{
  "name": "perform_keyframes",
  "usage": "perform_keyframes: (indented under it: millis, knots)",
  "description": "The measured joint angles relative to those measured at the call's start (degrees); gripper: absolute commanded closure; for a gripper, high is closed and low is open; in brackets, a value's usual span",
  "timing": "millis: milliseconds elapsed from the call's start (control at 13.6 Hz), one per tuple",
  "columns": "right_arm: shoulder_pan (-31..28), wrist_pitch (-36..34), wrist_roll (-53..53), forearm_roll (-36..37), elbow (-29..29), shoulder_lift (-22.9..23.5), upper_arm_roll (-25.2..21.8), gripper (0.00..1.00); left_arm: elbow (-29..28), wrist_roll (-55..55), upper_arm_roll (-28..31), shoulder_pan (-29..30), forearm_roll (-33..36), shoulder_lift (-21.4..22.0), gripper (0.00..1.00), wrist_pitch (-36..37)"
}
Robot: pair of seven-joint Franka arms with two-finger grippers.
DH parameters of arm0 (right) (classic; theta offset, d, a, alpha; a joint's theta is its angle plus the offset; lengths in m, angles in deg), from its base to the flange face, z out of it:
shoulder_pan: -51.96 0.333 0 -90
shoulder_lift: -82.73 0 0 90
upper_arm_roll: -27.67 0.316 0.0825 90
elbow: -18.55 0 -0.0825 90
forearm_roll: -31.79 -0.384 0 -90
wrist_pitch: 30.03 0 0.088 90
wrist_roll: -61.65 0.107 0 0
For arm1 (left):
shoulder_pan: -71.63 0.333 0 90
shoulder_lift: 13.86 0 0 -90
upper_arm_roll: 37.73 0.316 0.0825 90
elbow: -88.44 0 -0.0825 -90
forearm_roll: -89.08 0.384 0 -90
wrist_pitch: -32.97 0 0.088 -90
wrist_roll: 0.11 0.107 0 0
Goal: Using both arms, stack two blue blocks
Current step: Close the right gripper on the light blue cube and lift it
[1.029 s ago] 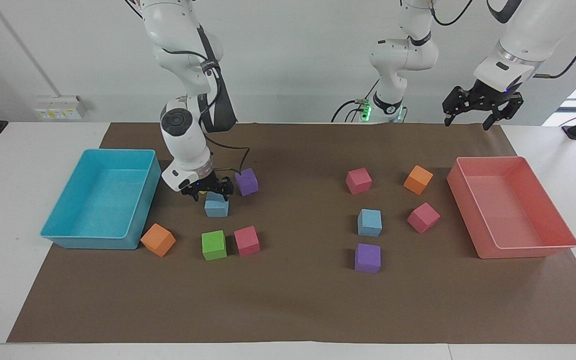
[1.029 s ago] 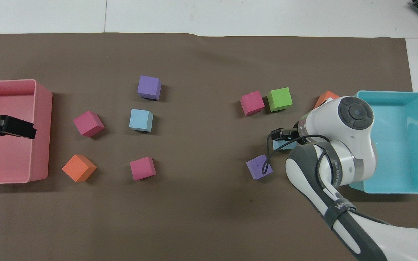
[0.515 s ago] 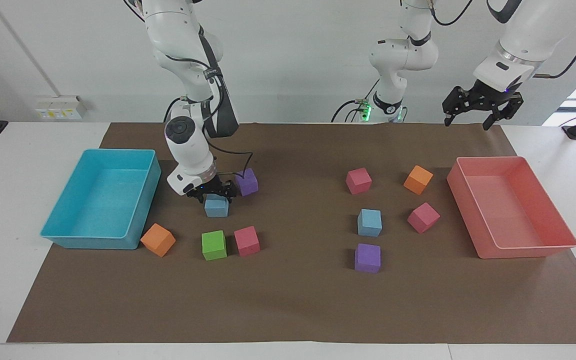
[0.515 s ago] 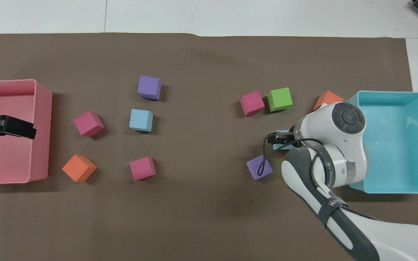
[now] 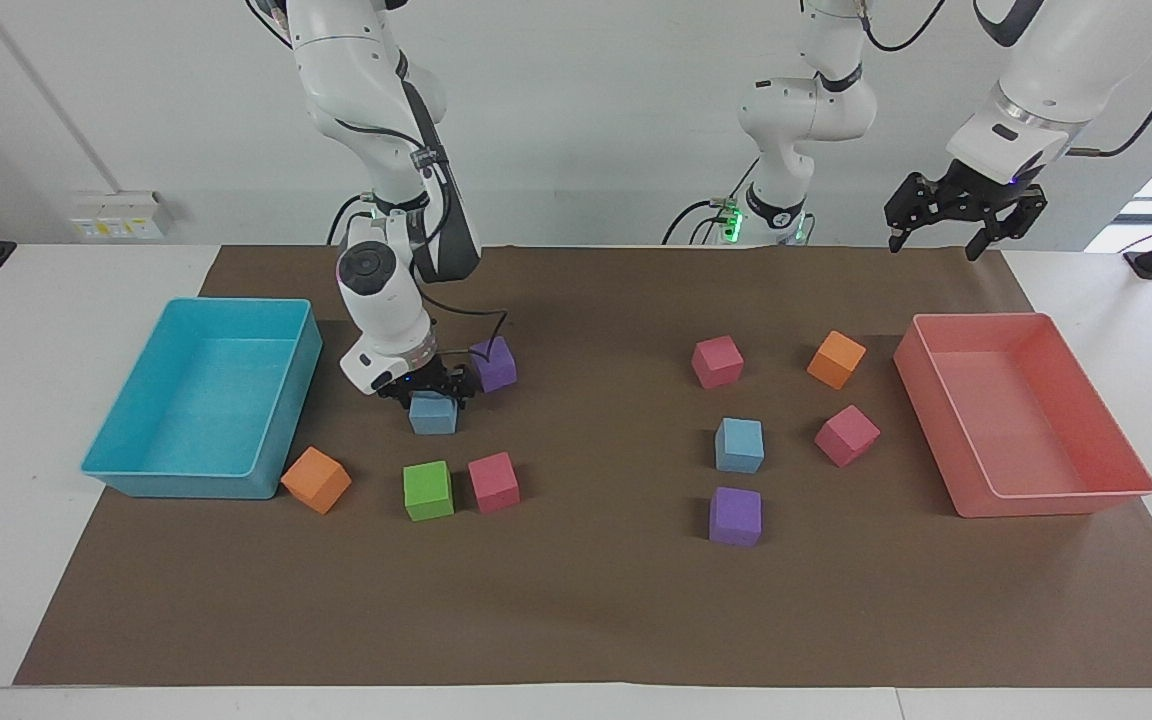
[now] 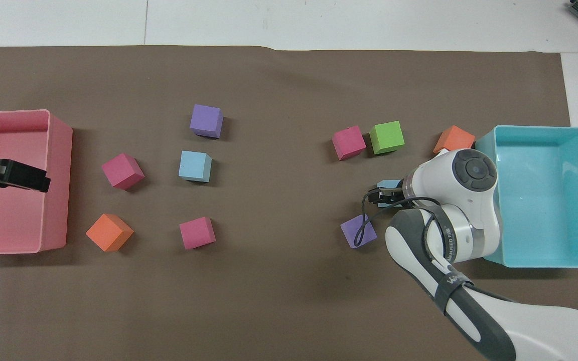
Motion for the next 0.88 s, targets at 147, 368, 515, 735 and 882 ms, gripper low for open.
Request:
perform_keyframes:
  millis: [147, 368, 515, 735, 882]
  knots:
    - [0.0, 0.2, 0.0, 0.0, 0.0, 0.1, 0.0, 0.0, 0.0, 0.0, 0.0, 0.0, 0.0, 0.0, 0.0, 0.0]
    - [0.0, 0.8, 0.0, 0.0, -0.2, 0.3, 0.0, 0.0, 0.0, 0.0, 0.0, 0.0, 0.0, 0.0, 0.0, 0.0]
    - [0.0, 0.8, 0.0, 0.0, -0.2, 0.3, -0.1, 0.0, 0.0, 0.0, 0.0, 0.0, 0.0, 0.0, 0.0, 0.0]
    - [-0.1, 0.8, 0.0, 0.0, -0.2, 0.3, -0.2, 0.28, 0.0, 0.0, 0.0, 0.0, 0.0, 0.0, 0.0, 0.0]
    - [-0.1, 0.8, 0.0, 0.0, -0.2, 0.3, -0.2, 0.77, 0.0, 0.0, 0.0, 0.0, 0.0, 0.0, 0.0, 0.0]
